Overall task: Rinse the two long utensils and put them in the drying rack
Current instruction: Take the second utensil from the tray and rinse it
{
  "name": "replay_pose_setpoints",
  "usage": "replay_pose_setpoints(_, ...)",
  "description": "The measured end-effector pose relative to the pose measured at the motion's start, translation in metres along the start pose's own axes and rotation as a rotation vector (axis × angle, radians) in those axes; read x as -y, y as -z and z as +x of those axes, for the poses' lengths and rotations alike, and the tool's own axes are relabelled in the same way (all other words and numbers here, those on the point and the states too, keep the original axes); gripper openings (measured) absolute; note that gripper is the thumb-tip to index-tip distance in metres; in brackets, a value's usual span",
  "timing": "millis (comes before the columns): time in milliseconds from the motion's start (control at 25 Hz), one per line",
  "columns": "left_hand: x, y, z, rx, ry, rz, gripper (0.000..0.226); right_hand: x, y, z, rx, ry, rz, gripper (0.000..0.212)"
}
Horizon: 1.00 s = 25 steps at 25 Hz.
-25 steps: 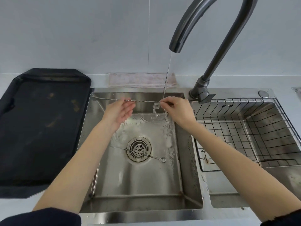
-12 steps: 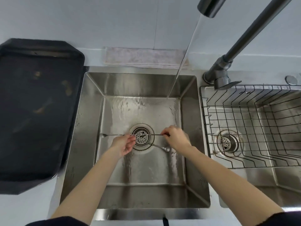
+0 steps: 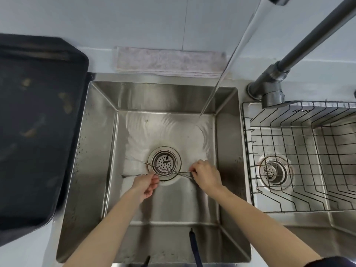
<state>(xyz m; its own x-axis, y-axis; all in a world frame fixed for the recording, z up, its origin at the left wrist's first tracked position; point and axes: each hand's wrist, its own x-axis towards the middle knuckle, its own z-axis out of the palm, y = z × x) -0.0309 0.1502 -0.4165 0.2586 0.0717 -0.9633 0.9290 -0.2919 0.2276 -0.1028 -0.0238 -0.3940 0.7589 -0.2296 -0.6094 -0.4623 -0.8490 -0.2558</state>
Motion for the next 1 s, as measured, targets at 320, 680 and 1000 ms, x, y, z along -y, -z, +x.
replay_pose_setpoints(320,-0.003,0.001,-0.016,0.078,-0.034,0.142,0.023,0.001,0.007,-0.007,0.028,-0.034,0.056,0.029)
replay_pose_setpoints(680,-0.026,0.008,-0.056,0.077,-0.354,0.358,0.010,0.008,0.037,-0.034,0.007,-0.026,0.086,0.038)
replay_pose_setpoints(1000,-0.060,0.005,-0.116,-0.027,-0.778,0.630,0.025,0.017,0.084,-0.076,-0.197,0.071,0.103,0.039)
